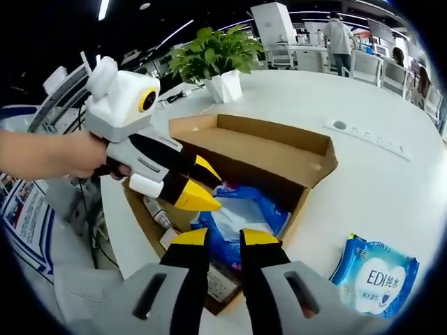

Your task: Operate the shoe box by opening the lid, removing the specified soft item, and placing it in the target area until the item is outside and the box remains undamaged.

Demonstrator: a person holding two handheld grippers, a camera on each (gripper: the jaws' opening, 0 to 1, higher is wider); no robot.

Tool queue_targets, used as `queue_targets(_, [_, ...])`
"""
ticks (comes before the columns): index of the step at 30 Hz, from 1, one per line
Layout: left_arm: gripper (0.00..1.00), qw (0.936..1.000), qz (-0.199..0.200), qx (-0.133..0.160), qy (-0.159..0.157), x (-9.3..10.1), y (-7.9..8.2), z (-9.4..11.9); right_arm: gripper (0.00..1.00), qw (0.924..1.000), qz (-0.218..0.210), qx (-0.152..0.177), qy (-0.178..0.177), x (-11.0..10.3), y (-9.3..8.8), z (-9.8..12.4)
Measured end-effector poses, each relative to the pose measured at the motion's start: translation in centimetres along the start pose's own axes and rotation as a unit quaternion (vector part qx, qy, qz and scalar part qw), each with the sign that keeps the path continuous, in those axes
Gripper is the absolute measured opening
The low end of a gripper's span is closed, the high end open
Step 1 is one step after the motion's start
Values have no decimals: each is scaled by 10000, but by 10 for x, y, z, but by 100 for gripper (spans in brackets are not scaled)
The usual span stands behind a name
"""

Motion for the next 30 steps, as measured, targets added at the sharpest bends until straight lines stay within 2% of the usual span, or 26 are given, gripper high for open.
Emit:
queue_targets(8, [26,9999,-77,-78,-20,-7,3,-6,14,10000,-14,-28,36,0,-1,-3])
queue_targets(15, [25,9996,-257,-92,-42,3,4,-14,14,10000,-23,-72,38,1,-5,-4])
queue_targets(30, [20,9992,-361,-186,-7,-3,7,-28,13,9999,-47,-118,74,3,-11,-4])
Point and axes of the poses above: the point that each gripper's makers call its tool centre point, and the gripper's own axes: z roughly backward along the fingers, x roughly to its right, y roughly out of its top, the point moved 6 cm from there along z, roughly backward along the fingers, and after that the axes turned 15 degrees about -y, right-handed, at the moved point
